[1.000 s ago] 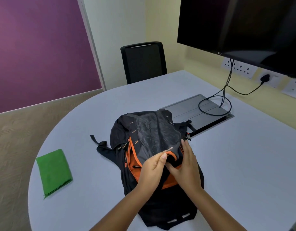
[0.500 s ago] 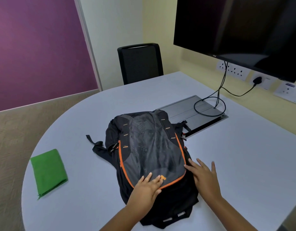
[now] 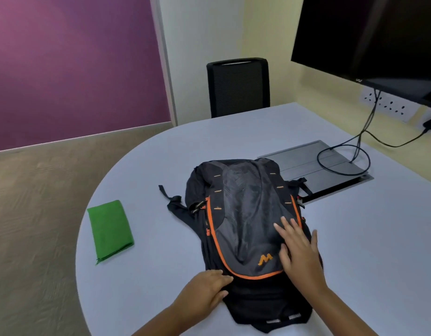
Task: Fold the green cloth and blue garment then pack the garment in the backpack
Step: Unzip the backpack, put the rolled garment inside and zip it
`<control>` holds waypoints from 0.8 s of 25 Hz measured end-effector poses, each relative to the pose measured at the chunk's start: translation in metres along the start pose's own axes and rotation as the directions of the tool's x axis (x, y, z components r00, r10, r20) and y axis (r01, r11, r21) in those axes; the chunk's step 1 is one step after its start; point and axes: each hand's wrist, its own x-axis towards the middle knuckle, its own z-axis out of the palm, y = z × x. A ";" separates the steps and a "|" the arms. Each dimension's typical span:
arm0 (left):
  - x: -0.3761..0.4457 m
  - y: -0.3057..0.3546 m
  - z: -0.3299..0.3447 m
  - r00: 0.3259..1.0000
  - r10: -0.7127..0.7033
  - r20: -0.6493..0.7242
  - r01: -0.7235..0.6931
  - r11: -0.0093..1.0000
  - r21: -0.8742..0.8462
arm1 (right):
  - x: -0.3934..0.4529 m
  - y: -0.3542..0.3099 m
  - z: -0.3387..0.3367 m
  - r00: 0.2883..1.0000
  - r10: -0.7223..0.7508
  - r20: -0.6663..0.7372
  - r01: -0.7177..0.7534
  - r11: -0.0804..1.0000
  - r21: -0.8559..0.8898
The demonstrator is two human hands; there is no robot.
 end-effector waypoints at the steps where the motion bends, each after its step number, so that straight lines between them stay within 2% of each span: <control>1: -0.008 -0.009 -0.007 0.998 -0.037 -0.052 0.035 0.999 -0.032 | 0.008 -0.014 0.006 0.999 -0.037 0.003 0.037 0.999 0.003; 3: -0.021 -0.035 -0.014 0.965 -0.146 -0.216 0.131 0.988 -0.082 | 0.020 -0.042 0.018 0.996 -0.090 0.017 0.089 0.996 0.019; 5: -0.037 -0.063 -0.022 0.880 -0.368 -0.301 0.323 0.927 -0.190 | 0.028 -0.068 0.033 0.992 -0.119 0.039 0.117 0.992 0.051; 8: -0.061 -0.105 -0.045 0.712 -0.609 -0.351 0.509 0.791 -0.339 | 0.032 -0.104 0.057 0.987 -0.144 0.074 0.133 0.982 0.138; 10: -0.071 -0.135 -0.059 0.561 -0.741 -0.368 0.594 0.671 -0.445 | 0.033 -0.123 0.070 0.983 -0.150 0.109 0.127 0.972 0.195; 13: -0.080 -0.177 -0.077 0.345 -0.883 -0.319 0.672 0.469 -0.573 | 0.034 -0.141 0.087 0.973 -0.168 0.156 0.133 0.968 0.211; 16: -0.080 -0.209 -0.094 0.165 -0.963 -0.214 0.770 0.261 -0.582 | 0.035 -0.153 0.100 0.965 -0.168 0.199 0.131 0.974 0.186; 18: -0.076 -0.228 -0.102 0.098 -0.987 -0.131 0.837 0.153 -0.525 | 0.035 -0.159 0.106 0.962 -0.160 0.220 0.124 0.978 0.171; 20: -0.069 -0.249 -0.107 0.059 -0.997 -0.042 0.849 0.073 -0.524 | 0.034 -0.160 0.109 0.958 -0.155 0.240 0.120 0.981 0.155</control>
